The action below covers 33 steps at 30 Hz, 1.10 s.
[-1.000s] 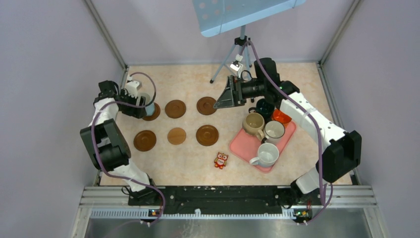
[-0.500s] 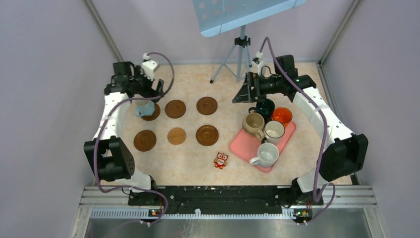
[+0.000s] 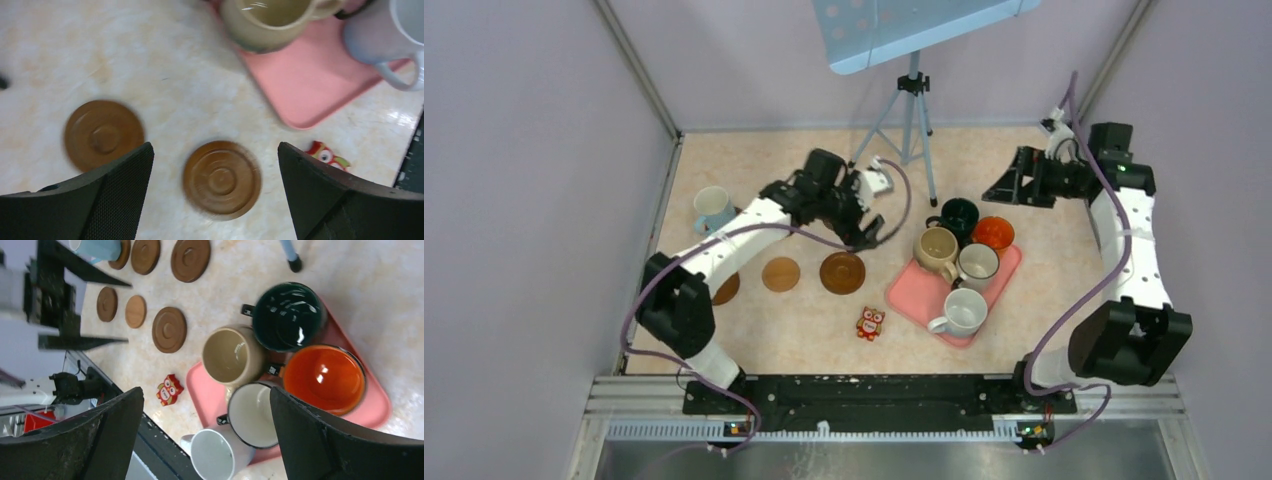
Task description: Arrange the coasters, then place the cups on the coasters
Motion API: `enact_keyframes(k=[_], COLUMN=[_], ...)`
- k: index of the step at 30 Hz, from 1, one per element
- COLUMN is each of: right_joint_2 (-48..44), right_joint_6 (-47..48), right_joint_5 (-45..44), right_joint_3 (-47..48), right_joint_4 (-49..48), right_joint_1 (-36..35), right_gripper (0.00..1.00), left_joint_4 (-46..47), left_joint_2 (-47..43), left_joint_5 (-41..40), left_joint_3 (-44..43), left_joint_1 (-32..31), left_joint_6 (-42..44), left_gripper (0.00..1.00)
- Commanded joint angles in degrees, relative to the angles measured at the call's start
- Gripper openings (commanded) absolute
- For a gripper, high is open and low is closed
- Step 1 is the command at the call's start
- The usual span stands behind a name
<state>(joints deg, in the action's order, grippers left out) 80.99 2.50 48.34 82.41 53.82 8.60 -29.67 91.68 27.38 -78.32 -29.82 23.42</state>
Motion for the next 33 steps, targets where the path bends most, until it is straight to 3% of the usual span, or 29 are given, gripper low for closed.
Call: enact_keyframes(k=[1,7,17,27,33], right_joint_2=[-3.06,-3.96,-7.47,-8.28,-8.38], right_joint_6=[5.23,3.35,-4.54,-7.48,-7.91], right_joint_5=[4.91,8.74,9.34,9.76,10.08], right_joint_3=[-2.98,-7.63,-12.65,-13.88,-14.05], right_joint_4=[1.24,-2.79,-11.37,-14.48,-14.97], right_joint_1=[7.32,13.88,14.06,14.0,14.07], right_gripper=[0.95,0.95,0.95,0.95,0.95], left_joint_4=[-0.22,2.66,6.76,8.18,10.72], left_joint_2=[3.28,3.05,11.88,17.67,17.44], left_joint_5=[-1.28,-3.32,-17.26,-22.09,-24.61], left_joint_3=[2.32,7.16,5.25,-0.69,-0.71], left_joint_1=[-10.21,-23.17,-36.76,-39.7,-39.7], left_joint_6=[-1.87,-5.13,-14.76,-19.38,-20.95], left_gripper=[0.99,0.99,0.99,0.97,0.75])
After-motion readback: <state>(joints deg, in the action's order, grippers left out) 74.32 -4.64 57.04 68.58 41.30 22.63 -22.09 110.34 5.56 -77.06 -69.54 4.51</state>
